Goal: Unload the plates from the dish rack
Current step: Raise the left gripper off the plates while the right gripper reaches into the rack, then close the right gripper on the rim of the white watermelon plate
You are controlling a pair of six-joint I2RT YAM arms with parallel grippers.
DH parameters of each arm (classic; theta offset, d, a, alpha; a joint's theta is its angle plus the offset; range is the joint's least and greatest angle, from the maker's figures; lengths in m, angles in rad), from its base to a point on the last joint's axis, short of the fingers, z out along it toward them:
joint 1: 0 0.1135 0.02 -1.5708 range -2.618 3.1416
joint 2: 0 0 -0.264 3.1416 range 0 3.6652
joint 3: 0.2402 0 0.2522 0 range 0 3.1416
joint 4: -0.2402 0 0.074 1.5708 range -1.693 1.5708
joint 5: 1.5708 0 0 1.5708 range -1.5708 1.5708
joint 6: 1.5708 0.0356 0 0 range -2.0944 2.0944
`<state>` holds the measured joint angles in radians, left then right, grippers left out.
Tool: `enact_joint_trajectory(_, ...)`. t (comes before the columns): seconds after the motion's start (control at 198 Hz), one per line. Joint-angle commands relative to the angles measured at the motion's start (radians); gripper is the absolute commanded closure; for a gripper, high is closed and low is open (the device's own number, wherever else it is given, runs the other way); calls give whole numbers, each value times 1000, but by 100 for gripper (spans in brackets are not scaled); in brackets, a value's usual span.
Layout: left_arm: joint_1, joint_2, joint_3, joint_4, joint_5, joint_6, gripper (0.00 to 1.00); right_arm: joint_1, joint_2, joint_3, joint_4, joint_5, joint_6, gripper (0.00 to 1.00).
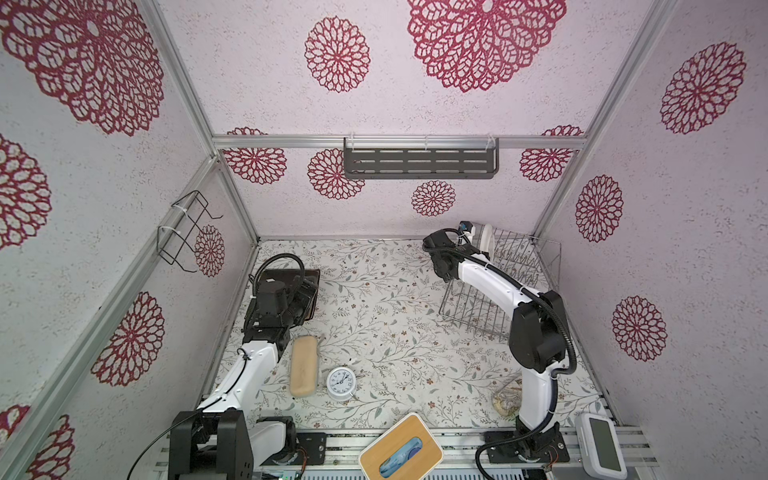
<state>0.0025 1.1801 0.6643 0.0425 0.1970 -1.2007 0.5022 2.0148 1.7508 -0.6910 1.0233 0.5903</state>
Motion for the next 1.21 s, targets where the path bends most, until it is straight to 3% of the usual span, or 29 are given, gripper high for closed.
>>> enact_joint_trajectory(0.0, -12, 7, 32, 31, 0, 8, 3, -31, -12, 35, 32, 51, -53, 13)
enact_joint_trajectory(0.506, -14, 24, 58, 20, -10, 22, 3, -122, 63, 75, 131, -83, -127, 26)
enact_joint_trajectory(0.93, -16, 26, 74, 11, -10, 27, 3, -151, 131, 129, 132, -75, -124, 48)
enact_joint_trajectory(1.203, -18, 32, 77, 13, -7, 27, 3, -161, 151, 143, 139, -69, -130, 54)
